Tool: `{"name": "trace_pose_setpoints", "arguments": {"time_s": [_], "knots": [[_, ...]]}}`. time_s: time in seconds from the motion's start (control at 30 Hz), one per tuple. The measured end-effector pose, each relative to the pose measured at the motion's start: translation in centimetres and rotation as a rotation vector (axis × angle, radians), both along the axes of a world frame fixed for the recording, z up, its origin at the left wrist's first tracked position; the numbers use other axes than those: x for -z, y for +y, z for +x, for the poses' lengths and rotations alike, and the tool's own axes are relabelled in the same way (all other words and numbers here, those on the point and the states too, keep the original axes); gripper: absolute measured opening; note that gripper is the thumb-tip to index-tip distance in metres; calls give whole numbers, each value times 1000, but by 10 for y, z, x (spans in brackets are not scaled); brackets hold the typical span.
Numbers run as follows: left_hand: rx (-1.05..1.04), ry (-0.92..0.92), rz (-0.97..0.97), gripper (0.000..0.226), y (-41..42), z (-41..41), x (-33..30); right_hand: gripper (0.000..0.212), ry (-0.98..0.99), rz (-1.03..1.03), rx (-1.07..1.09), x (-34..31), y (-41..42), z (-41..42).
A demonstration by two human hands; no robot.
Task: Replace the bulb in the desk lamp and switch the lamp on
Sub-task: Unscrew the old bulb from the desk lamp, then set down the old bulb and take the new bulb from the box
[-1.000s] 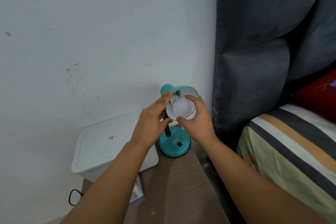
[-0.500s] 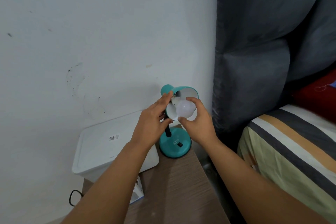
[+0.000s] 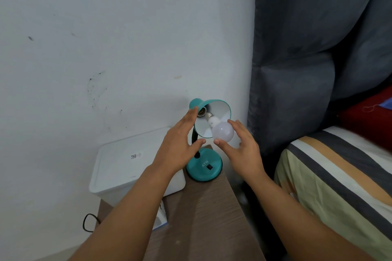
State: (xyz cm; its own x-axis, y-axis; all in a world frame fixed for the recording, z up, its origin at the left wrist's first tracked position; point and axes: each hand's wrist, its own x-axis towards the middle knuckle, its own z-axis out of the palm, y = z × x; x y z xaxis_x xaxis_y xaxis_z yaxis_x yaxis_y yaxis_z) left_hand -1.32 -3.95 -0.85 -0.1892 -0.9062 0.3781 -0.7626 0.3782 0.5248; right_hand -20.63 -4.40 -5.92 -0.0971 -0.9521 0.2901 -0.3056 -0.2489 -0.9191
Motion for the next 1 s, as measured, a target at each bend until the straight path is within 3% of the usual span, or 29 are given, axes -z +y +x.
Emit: {"name": "trace_pose_setpoints", "arguments": {"time_s": [0.4,0.67,0.87,1.0], "knots": [[-201,142,151,71,108,22,78,63,99,115,-15,69,81,-14],[-240,29,448,78,143,29,147,54,149,293,-97,108,90,18],[-244,46,472,80,130,28,175,54,152,308,-141,114,74,45],[-198,-44,467,82,124,29,195,56,151,358,-170,121,63,57]]}}
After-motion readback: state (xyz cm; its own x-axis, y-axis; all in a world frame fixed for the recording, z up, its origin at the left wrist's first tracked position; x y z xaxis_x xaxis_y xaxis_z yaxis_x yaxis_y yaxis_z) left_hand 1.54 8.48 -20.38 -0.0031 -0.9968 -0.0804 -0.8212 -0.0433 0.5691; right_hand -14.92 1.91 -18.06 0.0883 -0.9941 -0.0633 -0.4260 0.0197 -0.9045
